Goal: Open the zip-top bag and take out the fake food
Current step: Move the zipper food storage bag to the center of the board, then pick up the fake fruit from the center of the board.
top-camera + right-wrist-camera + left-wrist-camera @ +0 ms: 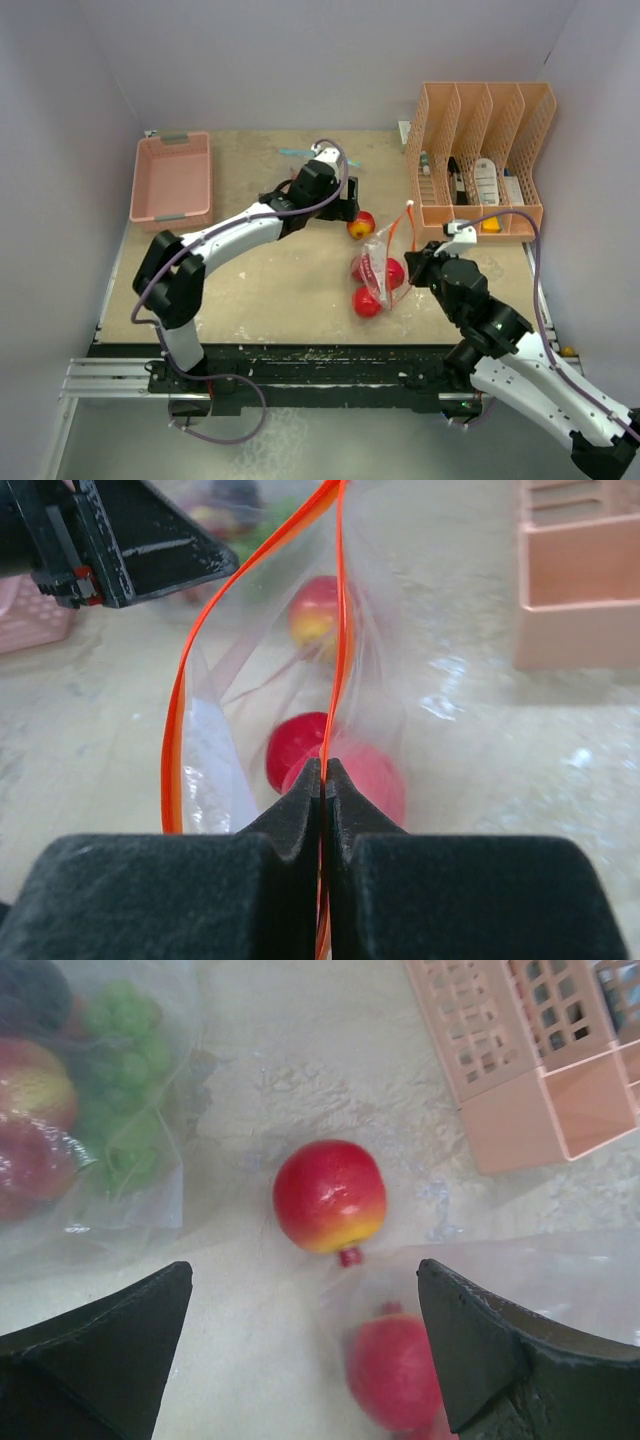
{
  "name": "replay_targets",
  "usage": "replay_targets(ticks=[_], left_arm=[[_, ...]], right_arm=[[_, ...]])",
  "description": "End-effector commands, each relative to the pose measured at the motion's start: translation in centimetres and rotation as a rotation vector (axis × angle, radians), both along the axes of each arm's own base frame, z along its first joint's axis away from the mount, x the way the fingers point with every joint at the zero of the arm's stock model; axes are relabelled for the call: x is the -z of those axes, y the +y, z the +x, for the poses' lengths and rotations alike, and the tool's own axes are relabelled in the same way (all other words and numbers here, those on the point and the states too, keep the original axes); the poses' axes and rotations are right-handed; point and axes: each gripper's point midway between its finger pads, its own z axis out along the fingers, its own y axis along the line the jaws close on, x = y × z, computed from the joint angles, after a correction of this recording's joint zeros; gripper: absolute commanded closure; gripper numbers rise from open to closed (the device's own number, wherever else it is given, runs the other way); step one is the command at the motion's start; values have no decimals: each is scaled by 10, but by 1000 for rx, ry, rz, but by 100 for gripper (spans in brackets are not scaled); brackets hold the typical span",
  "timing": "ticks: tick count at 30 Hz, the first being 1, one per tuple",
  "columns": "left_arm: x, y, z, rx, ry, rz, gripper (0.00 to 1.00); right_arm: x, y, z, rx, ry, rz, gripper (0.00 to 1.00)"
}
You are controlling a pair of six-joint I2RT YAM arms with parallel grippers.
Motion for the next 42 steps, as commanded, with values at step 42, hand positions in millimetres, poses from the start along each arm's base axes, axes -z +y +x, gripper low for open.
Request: replay_targets(ticks=[42], left_arm=[[101, -131, 23, 212, 122, -97, 26]], right_arm=[[-58, -102, -46, 333, -55, 101, 100]])
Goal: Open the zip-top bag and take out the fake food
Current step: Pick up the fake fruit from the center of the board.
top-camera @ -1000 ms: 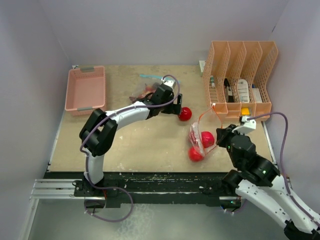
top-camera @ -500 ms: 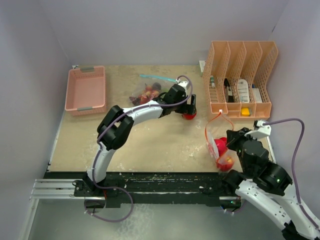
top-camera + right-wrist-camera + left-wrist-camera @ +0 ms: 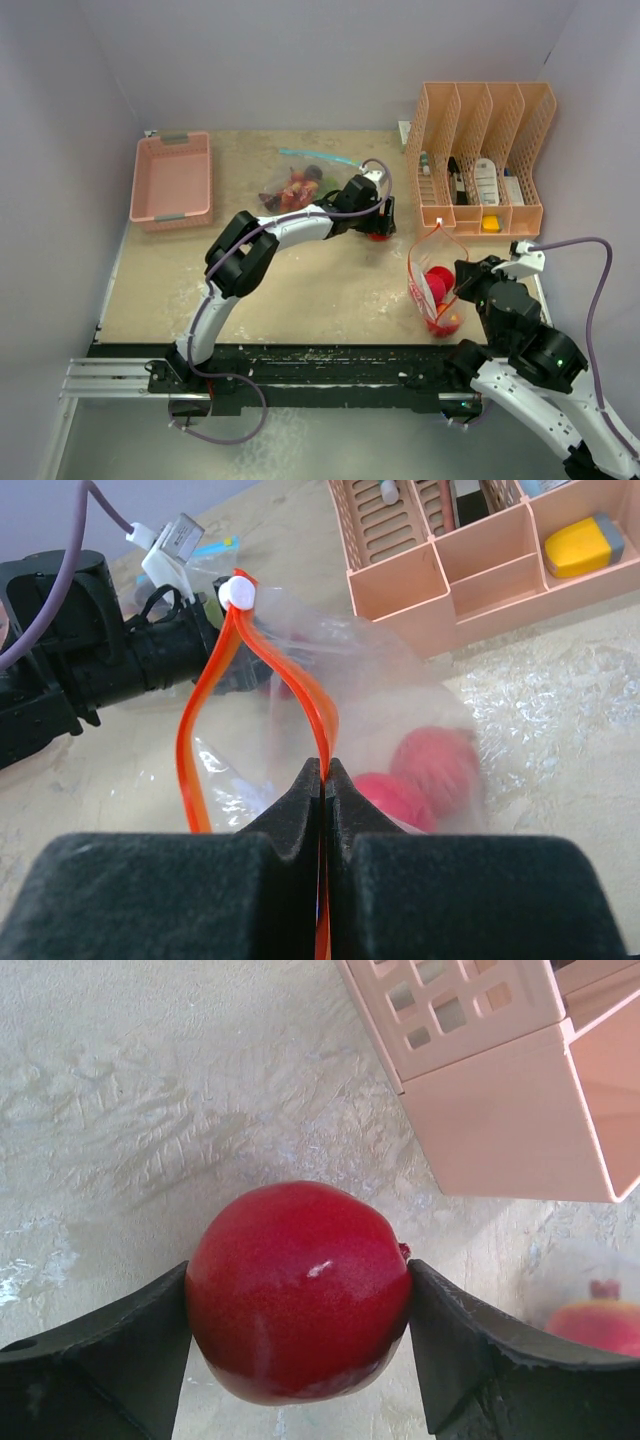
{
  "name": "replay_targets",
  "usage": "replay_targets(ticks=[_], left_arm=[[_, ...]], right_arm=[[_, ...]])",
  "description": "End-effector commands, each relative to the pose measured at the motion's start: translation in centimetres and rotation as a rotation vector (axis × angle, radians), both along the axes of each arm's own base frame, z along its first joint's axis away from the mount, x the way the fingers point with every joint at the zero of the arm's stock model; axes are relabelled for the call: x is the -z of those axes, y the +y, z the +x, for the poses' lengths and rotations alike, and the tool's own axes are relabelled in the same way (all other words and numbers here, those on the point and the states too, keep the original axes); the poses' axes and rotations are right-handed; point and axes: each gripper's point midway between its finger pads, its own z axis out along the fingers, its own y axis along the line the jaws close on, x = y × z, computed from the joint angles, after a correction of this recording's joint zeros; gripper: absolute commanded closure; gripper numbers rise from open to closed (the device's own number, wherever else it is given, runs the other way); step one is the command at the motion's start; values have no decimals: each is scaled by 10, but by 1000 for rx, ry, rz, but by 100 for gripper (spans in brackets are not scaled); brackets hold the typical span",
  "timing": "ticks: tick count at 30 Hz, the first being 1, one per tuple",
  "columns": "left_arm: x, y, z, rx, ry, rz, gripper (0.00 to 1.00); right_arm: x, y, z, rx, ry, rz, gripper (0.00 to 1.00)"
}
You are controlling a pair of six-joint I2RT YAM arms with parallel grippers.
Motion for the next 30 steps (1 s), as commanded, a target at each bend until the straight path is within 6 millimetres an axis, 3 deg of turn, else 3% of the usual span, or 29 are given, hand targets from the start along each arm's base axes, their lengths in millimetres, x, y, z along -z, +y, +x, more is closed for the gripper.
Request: replay_targets(ticks=[1, 6, 9, 12, 14, 17, 21, 24, 27, 30], left_arm=[[-25, -9, 4, 4, -39, -62, 30], [-61, 3, -4, -3, -89, -104, 36], [-102, 21, -9, -15, -151, -115, 36], [-149, 56, -10, -50, -215, -121, 37], [-173, 94, -4, -103, -242, -112, 37], [-203, 172, 12, -243, -279, -105, 38], [-229, 281, 24, -469, -317, -64, 37], [-229, 360, 33, -642, -292, -48, 36], [-216, 430, 35, -838, -252, -23, 35], [-194, 483, 34, -1013, -223, 6, 33]], right_arm=[[-19, 1, 3, 3, -51, 35, 100], [-16, 7, 5, -17, -50, 36, 100], [-15, 12, 8, -34, -56, 35, 100], [-13, 23, 14, -67, -61, 29, 100], [-10, 34, 21, -96, -64, 26, 100], [-2, 57, 33, -159, -57, 26, 100], [1, 88, 49, -238, -74, 45, 100], [-3, 106, 59, -276, -97, 66, 100], [-2, 121, 66, -315, -98, 72, 100], [0, 131, 70, -343, -100, 76, 100]])
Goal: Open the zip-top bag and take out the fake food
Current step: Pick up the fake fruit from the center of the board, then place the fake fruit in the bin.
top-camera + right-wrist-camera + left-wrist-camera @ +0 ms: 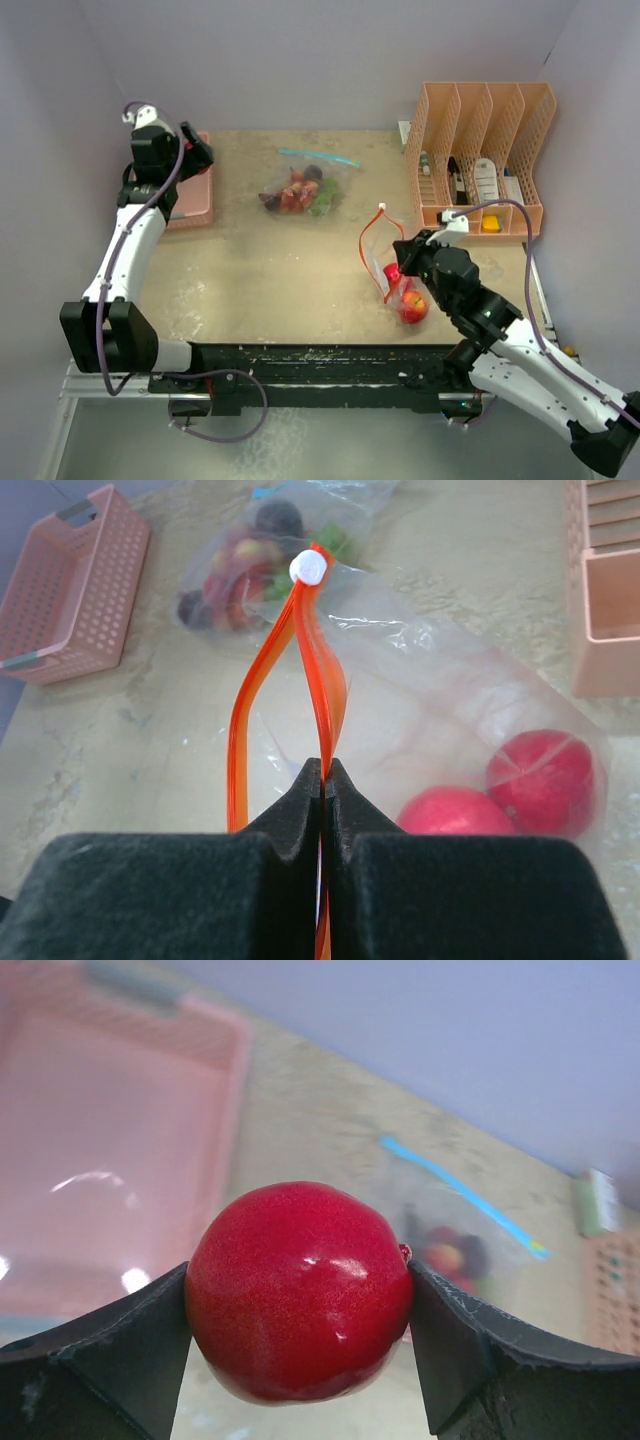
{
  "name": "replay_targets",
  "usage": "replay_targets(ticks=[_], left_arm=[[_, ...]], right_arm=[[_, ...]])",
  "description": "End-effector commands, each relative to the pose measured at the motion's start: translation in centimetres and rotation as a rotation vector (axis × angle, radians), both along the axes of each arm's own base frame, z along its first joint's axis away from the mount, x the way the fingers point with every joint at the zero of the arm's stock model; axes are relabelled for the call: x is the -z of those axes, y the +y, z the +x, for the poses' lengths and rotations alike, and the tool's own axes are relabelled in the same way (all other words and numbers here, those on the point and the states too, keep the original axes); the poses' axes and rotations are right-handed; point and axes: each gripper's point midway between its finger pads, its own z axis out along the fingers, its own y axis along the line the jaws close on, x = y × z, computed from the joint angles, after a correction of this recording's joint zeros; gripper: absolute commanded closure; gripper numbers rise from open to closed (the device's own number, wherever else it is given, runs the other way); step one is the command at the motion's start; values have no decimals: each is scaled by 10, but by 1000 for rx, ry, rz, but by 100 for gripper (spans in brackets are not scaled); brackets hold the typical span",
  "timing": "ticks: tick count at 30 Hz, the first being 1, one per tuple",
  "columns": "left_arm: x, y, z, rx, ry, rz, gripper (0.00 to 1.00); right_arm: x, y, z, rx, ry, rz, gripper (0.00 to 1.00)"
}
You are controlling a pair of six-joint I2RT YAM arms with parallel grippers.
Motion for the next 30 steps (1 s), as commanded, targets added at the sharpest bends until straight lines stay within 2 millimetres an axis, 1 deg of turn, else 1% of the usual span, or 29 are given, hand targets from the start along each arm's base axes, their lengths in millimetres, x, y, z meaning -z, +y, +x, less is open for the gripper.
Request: replay_targets(ticks=[1, 2, 4, 6, 9, 11, 14, 16, 18, 20, 23, 25, 28, 30], left_arm=[[52, 65, -11, -221, 128, -39, 33], [62, 77, -12, -258, 143, -60, 33], [81, 95, -15, -307, 159, -105, 32], [96, 104, -17, -330, 180, -136, 32], [117, 108, -18, -342, 221, -149, 32], [128, 108, -17, -344, 248, -153, 29], [140, 106, -14, -335, 268, -162, 24], [140, 107, -11, -331, 264, -166, 20], [134, 108, -4, -330, 249, -165, 9], [129, 108, 6, -311, 239, -166, 1], [123, 105, 20, -278, 233, -173, 1], [119, 103, 24, -262, 235, -179, 1], [106, 95, 20, -240, 192, -188, 1], [92, 87, 12, -253, 167, -159, 1]], right_arm=[[-27, 24, 11, -71, -103, 87, 100], [-26, 28, 11, -85, -102, 91, 100], [-24, 34, 11, -111, -102, 98, 100], [-21, 37, 11, -127, -101, 106, 100], [-15, 41, 10, -139, -95, 118, 100], [-12, 43, 10, -149, -91, 121, 100], [-9, 47, 9, -168, -83, 121, 100], [-7, 48, 7, -178, -79, 121, 100], [-5, 48, 5, -182, -74, 124, 100], [-2, 47, 3, -186, -68, 121, 100], [-3, 46, 2, -185, -62, 116, 100], [-3, 45, 2, -184, -60, 107, 100], [-1, 46, 3, -186, -57, 97, 100], [4, 49, 5, -195, -44, 80, 100]])
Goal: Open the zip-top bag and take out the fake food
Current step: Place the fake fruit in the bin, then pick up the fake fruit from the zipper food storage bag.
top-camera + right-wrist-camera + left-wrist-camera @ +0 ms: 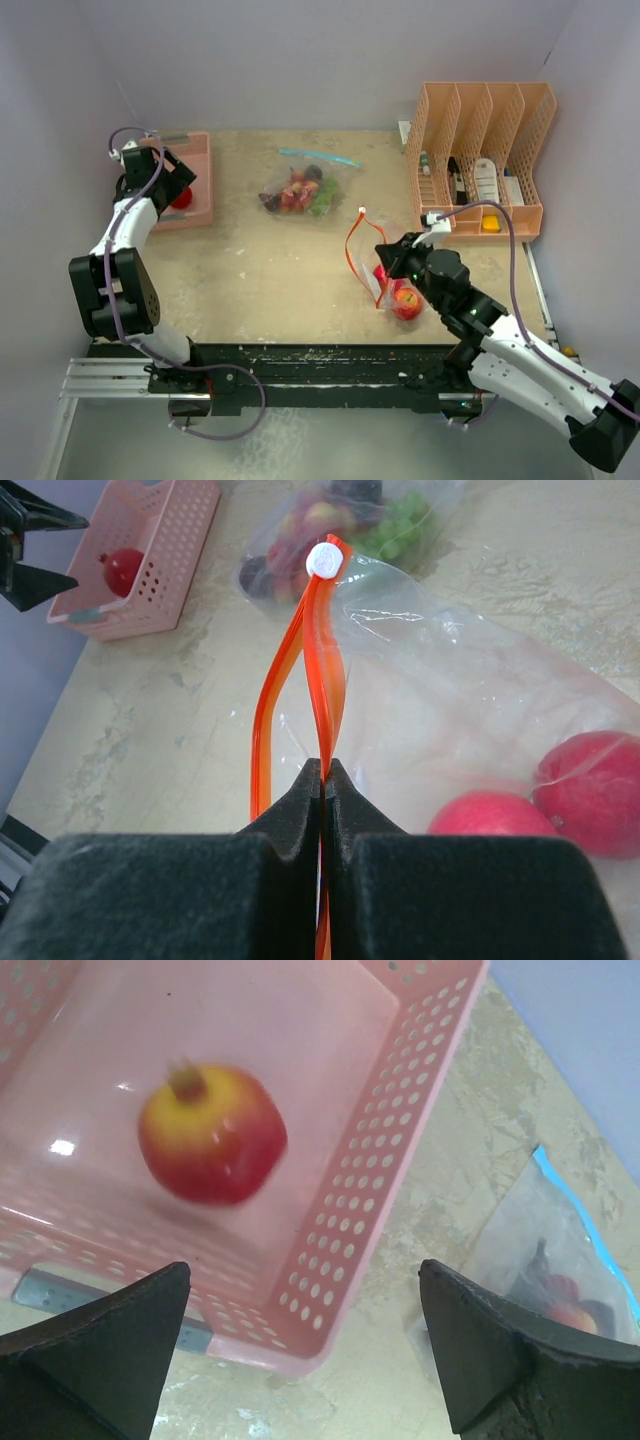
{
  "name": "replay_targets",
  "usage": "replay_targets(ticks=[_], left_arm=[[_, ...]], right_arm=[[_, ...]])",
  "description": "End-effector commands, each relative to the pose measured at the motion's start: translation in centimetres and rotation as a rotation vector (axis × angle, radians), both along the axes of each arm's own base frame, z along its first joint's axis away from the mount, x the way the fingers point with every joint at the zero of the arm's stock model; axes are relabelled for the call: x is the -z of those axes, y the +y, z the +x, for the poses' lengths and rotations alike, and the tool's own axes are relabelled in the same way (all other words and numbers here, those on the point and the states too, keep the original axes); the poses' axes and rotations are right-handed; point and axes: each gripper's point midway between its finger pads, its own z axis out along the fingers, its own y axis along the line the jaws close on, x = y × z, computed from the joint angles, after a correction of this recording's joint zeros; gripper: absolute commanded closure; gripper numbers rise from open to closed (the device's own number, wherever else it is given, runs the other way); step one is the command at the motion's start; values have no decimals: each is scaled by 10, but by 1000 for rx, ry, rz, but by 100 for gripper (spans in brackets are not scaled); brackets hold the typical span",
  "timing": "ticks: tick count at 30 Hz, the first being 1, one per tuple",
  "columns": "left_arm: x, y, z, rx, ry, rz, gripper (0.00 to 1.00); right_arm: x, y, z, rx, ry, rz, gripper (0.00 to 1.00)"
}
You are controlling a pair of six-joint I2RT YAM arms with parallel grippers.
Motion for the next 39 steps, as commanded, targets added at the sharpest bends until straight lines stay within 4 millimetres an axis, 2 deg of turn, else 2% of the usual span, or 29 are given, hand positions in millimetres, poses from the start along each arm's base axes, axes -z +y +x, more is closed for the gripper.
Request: replay_targets(ticks=[1, 5, 9, 11, 12, 14, 17, 19, 23, 26, 28, 31, 33, 35, 39], left_arm=[[-60, -21, -2, 21, -138, 61, 1], [-89, -104, -27, 182, -197, 97, 1], [-97, -195, -75, 378, -248, 8, 0], [-104, -235, -107, 470, -296, -50, 7], [-101, -256, -123, 523, -304, -78, 11], [-104, -292, -147, 613, -329, -136, 24], [-105, -348, -175, 772, -355, -220, 37], [-94, -376, -186, 835, -333, -234, 47], [-72, -419, -199, 918, -295, -257, 68], [-65, -439, -198, 948, -296, -257, 84], [-61, -451, -194, 967, -290, -252, 90], [-47, -468, -191, 994, -260, -240, 96], [-45, -475, -189, 1005, -262, -238, 100], [-41, -483, -188, 1014, -257, -239, 100], [-20, -495, -185, 1033, -211, -226, 100]], right_arm=[[-4, 7, 5, -22, -11, -10, 100], [17, 9, 13, 2, 24, -67, 100], [25, 16, 20, 5, 37, -84, 100], [21, 20, 22, 4, 28, -72, 100], [20, 21, 23, 6, 23, -69, 100], [17, 21, 25, 14, 18, -69, 100], [15, 24, 27, 18, 19, -71, 100], [14, 25, 26, 15, 20, -65, 100], [12, 23, 19, 18, 23, -46, 100], [16, 18, 15, 25, 35, -51, 100], [18, 14, 12, 30, 41, -54, 100], [20, 10, 8, 37, 43, -52, 100], [22, 7, 6, 40, 46, -55, 100], [22, 6, 6, 42, 49, -57, 100], [20, 8, 5, 33, 46, -49, 100]])
